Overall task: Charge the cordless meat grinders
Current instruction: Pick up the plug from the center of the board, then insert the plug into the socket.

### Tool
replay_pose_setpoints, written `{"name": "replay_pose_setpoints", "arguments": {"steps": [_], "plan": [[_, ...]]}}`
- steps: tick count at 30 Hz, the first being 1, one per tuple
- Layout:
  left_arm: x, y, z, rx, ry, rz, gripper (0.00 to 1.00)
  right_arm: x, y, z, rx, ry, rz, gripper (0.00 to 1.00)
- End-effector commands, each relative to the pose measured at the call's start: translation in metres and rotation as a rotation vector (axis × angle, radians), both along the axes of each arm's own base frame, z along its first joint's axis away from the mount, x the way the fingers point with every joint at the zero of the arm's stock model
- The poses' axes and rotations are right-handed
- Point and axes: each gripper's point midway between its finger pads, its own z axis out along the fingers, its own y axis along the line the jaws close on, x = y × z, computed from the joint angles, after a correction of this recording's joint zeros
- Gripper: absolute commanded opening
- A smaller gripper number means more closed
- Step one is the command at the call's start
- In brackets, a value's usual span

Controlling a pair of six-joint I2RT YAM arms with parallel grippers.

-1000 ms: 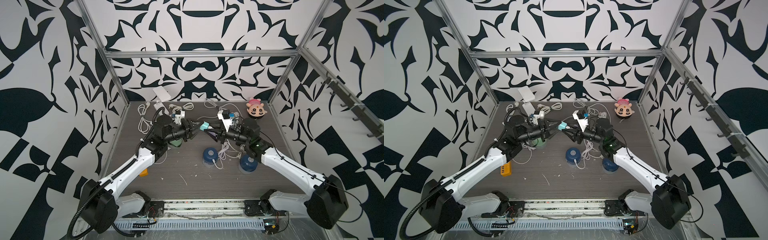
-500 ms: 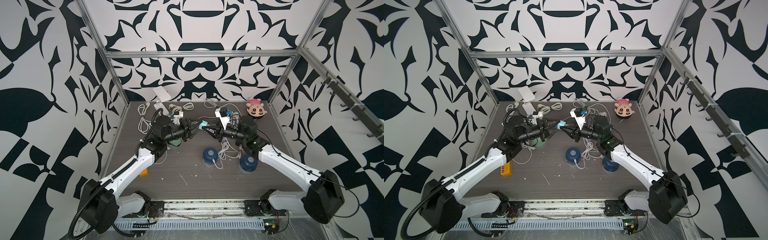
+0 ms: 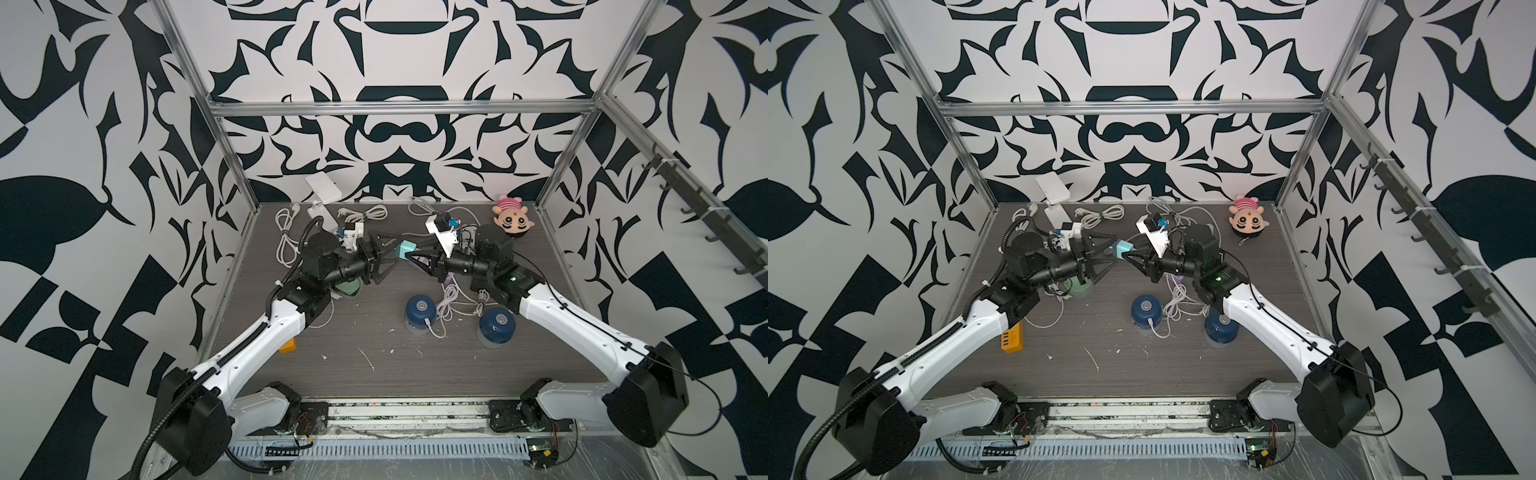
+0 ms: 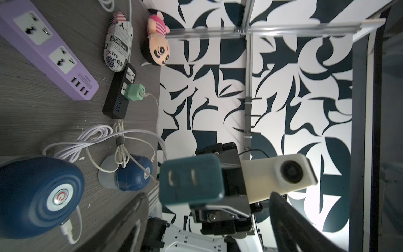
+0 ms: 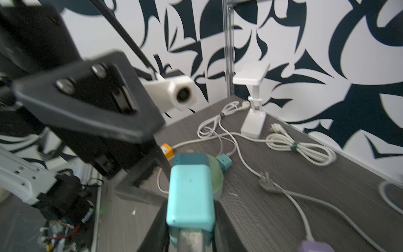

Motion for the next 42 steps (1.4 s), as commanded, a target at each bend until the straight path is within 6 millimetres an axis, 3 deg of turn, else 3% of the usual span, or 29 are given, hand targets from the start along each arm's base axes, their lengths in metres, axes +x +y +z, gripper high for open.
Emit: {"name": "replay_pose_setpoints", "arguments": {"steps": [1,6,12,22,27,33,42], "plan": [[0.002,0.030,-0.007,0.177,-0.110,0.109,0.92,0.004,-0.026,0.012,-0.179,-0.120,-0.096,0.00],[0.007,0.065,-0.043,0.484,-0.168,0.213,0.93,0.023,-0.055,-0.015,-0.444,-0.132,-0.178,0.00],[0.008,0.068,-0.079,0.556,-0.183,0.202,0.93,0.060,-0.092,-0.058,-0.734,-0.039,-0.262,0.00],[0.013,0.059,-0.112,0.602,-0.300,0.189,0.93,0.096,-0.097,-0.100,-0.945,0.027,-0.166,0.00],[0.012,0.042,-0.117,0.623,-0.399,0.146,0.93,0.114,-0.097,-0.118,-0.998,0.084,-0.108,0.00],[0.015,0.018,-0.116,0.682,-0.596,0.124,0.95,0.124,-0.101,-0.144,-1.056,0.152,-0.032,0.00],[0.025,0.001,-0.124,0.677,-0.654,0.095,0.96,0.126,-0.109,-0.166,-1.076,0.224,0.026,0.00]]}}
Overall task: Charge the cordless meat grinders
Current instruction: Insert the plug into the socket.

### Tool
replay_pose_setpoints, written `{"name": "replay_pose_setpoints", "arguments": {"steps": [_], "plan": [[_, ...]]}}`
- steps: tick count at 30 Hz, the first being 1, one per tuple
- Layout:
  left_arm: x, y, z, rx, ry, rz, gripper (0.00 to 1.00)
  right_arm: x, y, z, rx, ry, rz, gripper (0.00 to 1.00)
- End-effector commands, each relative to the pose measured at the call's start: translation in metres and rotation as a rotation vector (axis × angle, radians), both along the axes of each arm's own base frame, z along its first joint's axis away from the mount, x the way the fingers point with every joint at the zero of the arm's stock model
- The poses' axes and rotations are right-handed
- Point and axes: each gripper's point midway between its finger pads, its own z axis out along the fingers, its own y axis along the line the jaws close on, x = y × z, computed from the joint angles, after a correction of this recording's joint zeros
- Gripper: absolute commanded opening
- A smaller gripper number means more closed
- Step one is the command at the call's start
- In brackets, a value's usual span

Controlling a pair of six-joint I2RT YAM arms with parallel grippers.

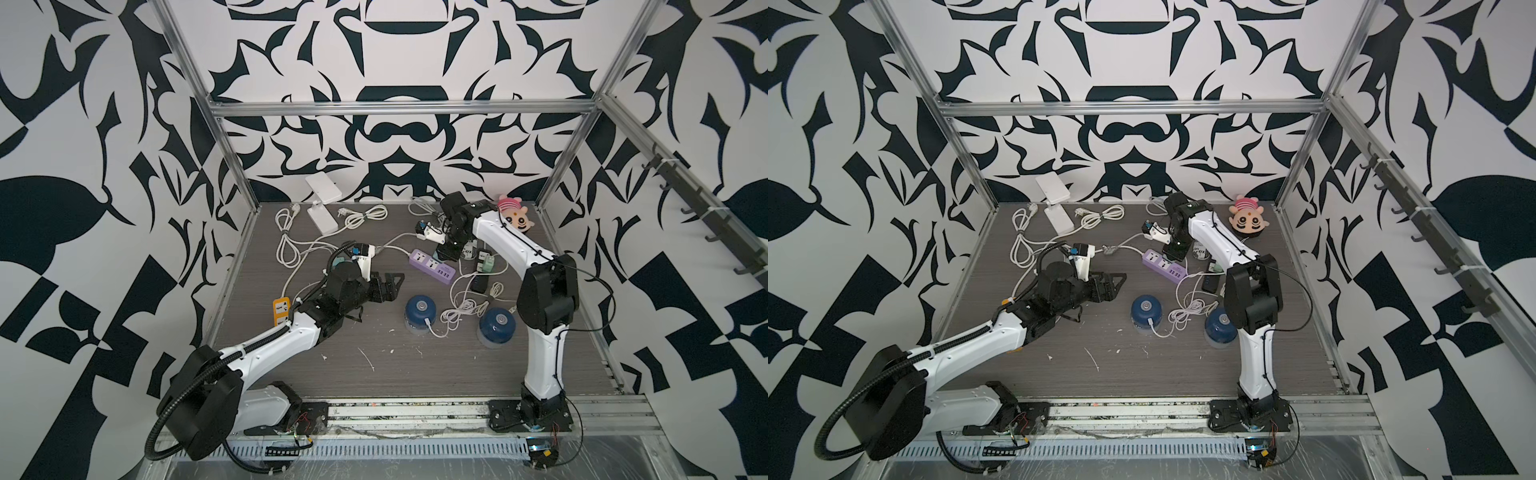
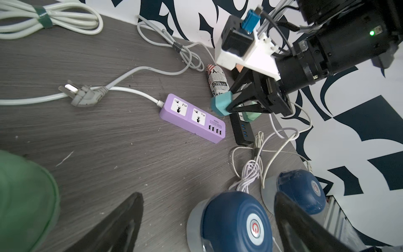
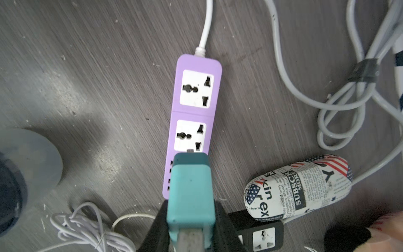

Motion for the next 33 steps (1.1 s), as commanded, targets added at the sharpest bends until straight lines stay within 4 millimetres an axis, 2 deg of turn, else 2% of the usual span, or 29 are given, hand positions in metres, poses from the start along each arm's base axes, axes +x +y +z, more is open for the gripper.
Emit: {"name": "replay_pose_setpoints", "arguments": {"steps": [1,13,33], "plan": [[0.007,-0.007,0.002,-0.002,-0.055,-0.018,0.96,-0.001,0.002,0.021,0.021,-0.016,0.037,0.00],[0.007,-0.006,-0.009,0.000,-0.029,-0.003,0.96,0.010,0.008,0.006,0.013,0.019,0.037,0.00],[0.003,-0.001,-0.022,-0.014,0.019,0.022,0.96,0.018,0.002,-0.014,-0.048,0.031,0.014,0.00]]}}
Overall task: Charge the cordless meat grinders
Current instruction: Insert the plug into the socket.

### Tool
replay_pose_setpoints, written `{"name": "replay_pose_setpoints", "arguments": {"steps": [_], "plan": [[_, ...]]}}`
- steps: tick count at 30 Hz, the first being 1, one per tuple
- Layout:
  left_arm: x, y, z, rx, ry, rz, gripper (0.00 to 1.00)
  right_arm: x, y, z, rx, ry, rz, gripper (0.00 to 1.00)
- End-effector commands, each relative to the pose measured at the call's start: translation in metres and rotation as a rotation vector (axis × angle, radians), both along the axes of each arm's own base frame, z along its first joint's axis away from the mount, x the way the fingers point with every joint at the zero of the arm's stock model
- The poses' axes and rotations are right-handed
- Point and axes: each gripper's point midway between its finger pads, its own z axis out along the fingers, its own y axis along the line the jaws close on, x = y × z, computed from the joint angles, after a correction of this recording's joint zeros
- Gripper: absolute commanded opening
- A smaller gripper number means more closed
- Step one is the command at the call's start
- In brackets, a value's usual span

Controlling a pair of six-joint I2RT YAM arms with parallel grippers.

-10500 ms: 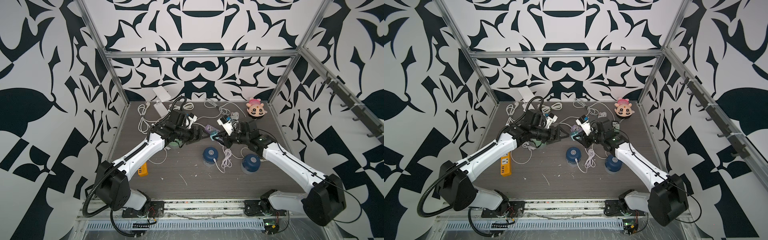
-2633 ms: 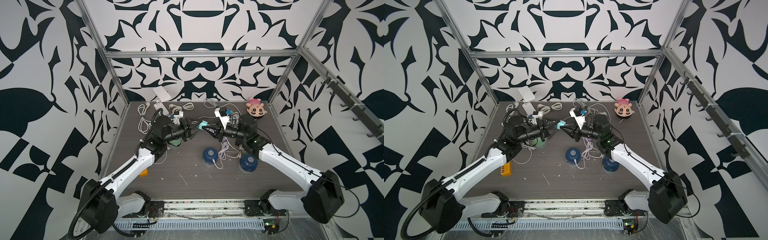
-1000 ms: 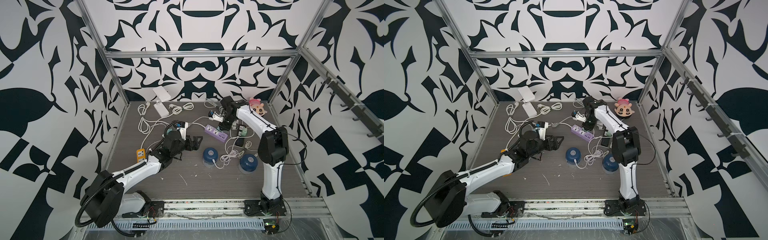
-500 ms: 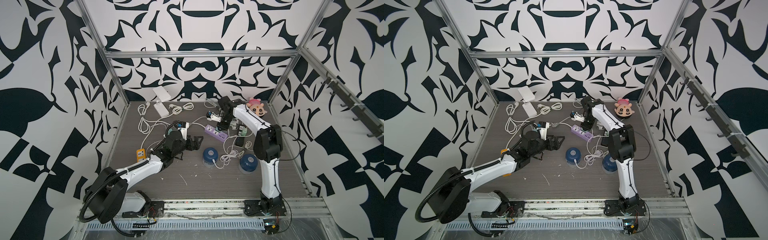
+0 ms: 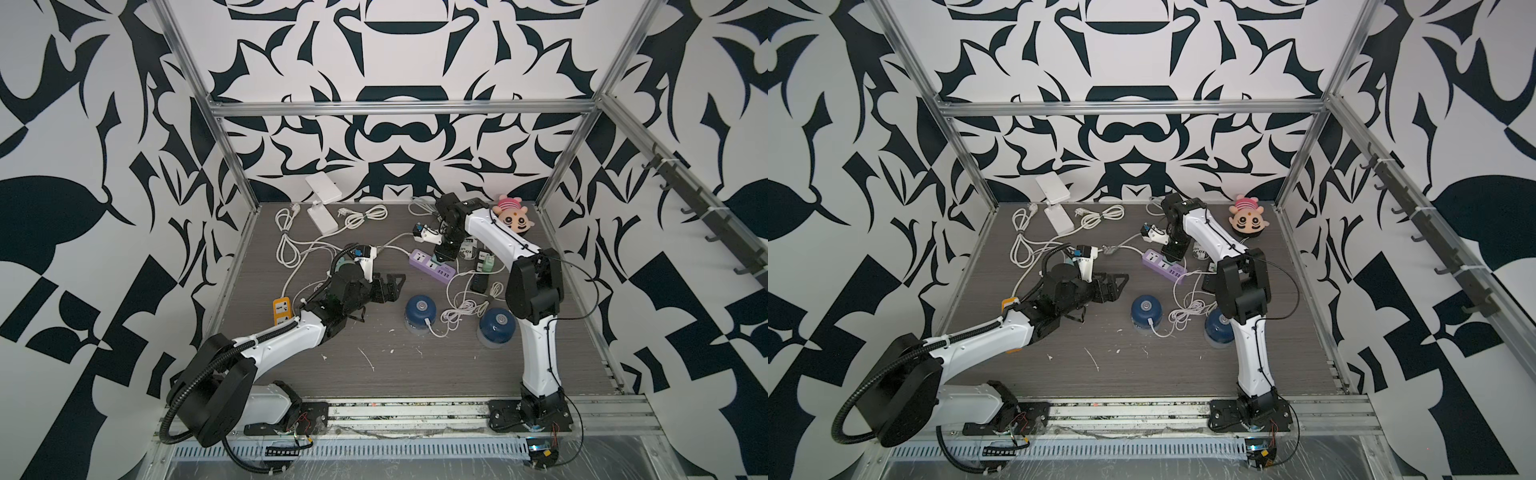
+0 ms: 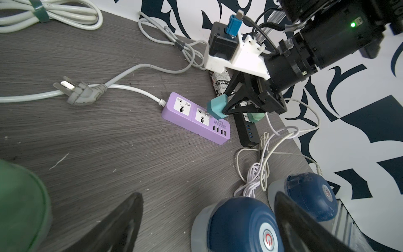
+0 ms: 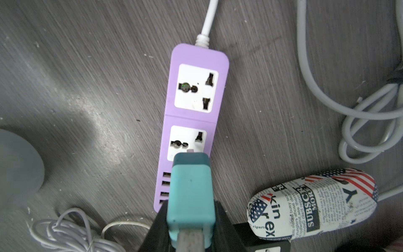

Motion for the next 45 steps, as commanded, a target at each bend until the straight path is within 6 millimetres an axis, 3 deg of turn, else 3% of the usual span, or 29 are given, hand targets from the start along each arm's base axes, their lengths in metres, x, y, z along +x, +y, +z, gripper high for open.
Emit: {"name": "replay_pose_setpoints", "arguments": {"steps": [1,15,27,28,31,33,45], "plan": [[-0.003,0.003,-0.007,-0.006,0.014,0.012,0.96,0.007,0.002,0.007,-0.008,-0.021,-0.003,0.00],[-0.011,0.011,-0.017,-0.011,0.043,0.028,0.96,0.009,0.021,-0.012,-0.069,0.001,0.010,0.00],[-0.015,0.014,-0.027,0.007,0.071,0.032,0.95,0.009,0.042,-0.044,-0.145,0.047,0.017,0.00],[-0.016,0.015,-0.016,-0.012,0.049,0.031,0.95,0.010,0.044,-0.045,-0.144,0.047,0.016,0.00],[-0.016,0.017,-0.016,-0.012,0.049,0.036,0.95,0.012,0.049,-0.045,-0.141,0.044,0.016,0.00],[-0.017,0.017,-0.016,-0.009,0.050,0.039,0.95,0.009,0.052,-0.061,-0.150,0.079,0.018,0.00],[-0.018,0.022,-0.004,-0.007,0.040,0.053,0.95,-0.017,0.051,-0.095,-0.117,0.199,0.002,0.00]]}}
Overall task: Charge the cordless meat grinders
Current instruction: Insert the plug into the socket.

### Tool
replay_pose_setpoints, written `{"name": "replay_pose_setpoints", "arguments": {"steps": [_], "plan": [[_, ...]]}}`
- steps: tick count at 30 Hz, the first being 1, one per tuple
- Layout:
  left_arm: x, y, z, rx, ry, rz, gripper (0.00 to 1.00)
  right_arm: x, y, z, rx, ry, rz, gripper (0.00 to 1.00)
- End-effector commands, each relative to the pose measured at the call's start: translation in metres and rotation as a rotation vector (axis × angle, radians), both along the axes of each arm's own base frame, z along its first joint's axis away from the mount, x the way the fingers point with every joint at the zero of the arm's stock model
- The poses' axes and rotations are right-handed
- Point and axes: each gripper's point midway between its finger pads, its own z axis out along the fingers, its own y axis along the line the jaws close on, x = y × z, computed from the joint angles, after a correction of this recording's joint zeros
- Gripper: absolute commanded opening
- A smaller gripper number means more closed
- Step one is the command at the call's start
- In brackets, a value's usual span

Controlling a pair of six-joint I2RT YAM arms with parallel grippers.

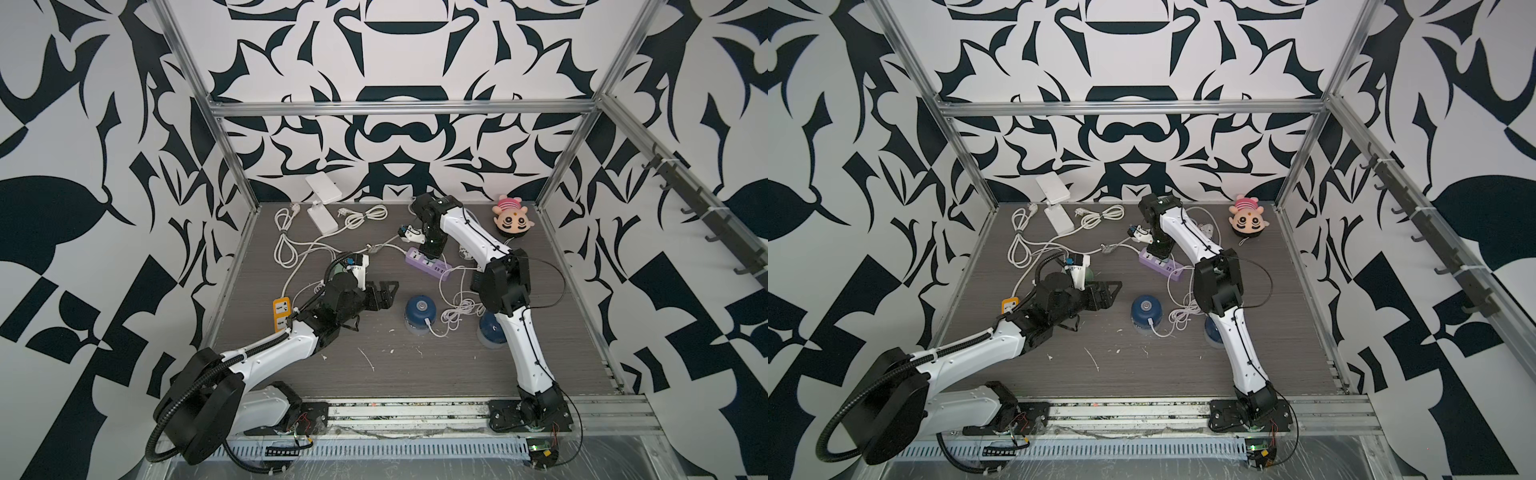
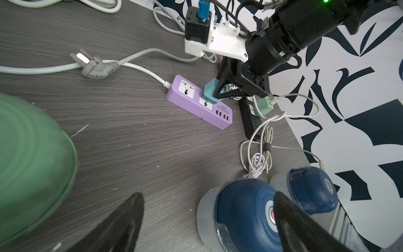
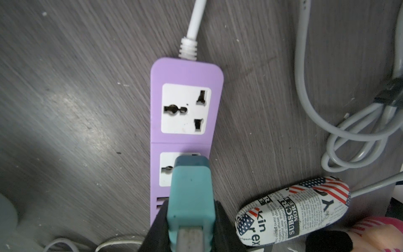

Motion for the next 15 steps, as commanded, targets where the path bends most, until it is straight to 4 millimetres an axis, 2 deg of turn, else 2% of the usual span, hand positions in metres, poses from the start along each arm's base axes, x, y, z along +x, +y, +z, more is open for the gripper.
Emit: {"name": "replay_pose_setpoints", "arguments": {"steps": [1,4,8,13,15], "plan": [[-0.002,0.003,0.009,0.000,-0.005,0.011,0.95,-0.036,0.014,-0.073,0.048,0.204,0.006,0.00],[-0.004,0.005,0.014,0.014,-0.006,0.003,0.94,-0.043,0.003,-0.082,0.016,0.222,0.000,0.00],[-0.012,0.008,0.017,0.061,0.011,-0.021,0.93,-0.045,-0.008,-0.071,-0.017,0.202,-0.002,0.00],[-0.025,0.015,0.014,0.086,0.052,-0.037,0.90,-0.035,0.004,-0.065,0.029,0.195,-0.009,0.00],[-0.032,0.018,0.011,0.094,0.077,-0.049,0.88,-0.035,0.005,-0.077,0.019,0.228,-0.014,0.00]]}}
